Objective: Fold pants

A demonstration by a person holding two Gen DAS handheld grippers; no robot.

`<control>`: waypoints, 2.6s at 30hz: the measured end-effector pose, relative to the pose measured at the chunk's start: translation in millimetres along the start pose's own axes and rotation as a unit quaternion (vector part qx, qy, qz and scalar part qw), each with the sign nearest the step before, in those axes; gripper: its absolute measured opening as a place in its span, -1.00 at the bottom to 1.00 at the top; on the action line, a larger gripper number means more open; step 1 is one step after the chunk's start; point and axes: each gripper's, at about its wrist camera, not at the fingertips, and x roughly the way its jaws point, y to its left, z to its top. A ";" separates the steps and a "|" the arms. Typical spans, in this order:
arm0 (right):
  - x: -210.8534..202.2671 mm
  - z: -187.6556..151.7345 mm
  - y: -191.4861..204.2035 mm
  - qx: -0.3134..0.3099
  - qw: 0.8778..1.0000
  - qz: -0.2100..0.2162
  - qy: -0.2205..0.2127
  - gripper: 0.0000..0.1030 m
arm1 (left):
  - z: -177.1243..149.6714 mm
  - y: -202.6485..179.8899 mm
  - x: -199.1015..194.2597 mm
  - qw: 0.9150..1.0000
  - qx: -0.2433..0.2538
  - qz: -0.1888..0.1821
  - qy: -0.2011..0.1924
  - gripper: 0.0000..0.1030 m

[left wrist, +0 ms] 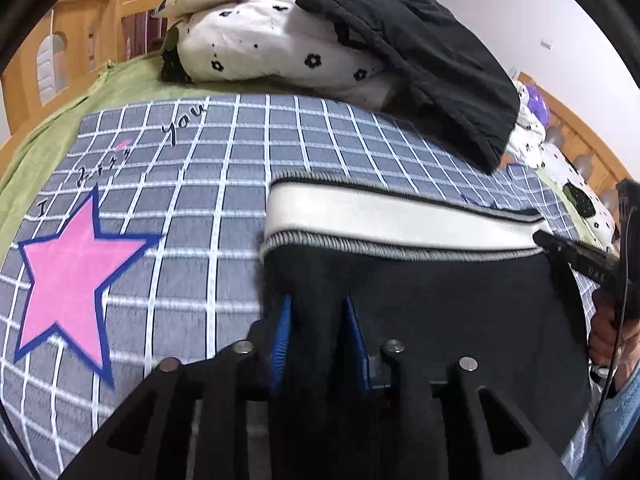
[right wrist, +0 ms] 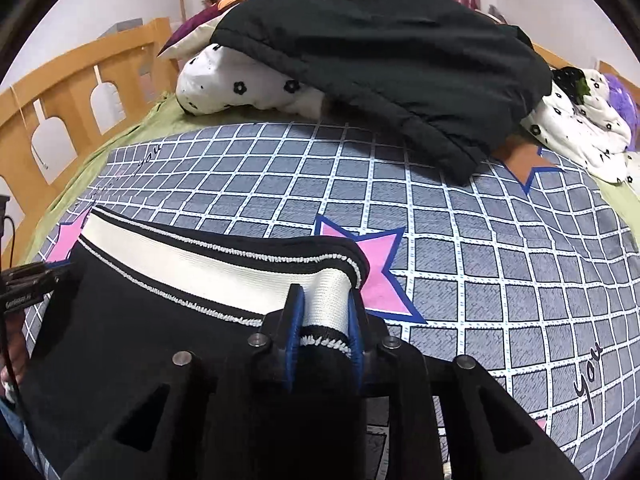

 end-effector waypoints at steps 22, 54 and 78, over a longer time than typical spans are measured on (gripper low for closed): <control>-121.2 -147.4 16.7 0.062 0.997 -0.043 0.034 -0.17 | -147.4 -41.2 -114.5 0.996 -0.012 0.083 -0.013 0.07; -308.8 -153.7 78.9 0.007 0.990 -0.112 -0.082 0.78 | -162.5 -112.4 -262.3 0.984 -0.002 0.148 -0.103 0.60; -318.4 -169.2 68.8 0.021 0.989 -0.120 -0.084 0.78 | -164.4 -125.1 -267.5 0.985 0.010 0.140 -0.103 0.60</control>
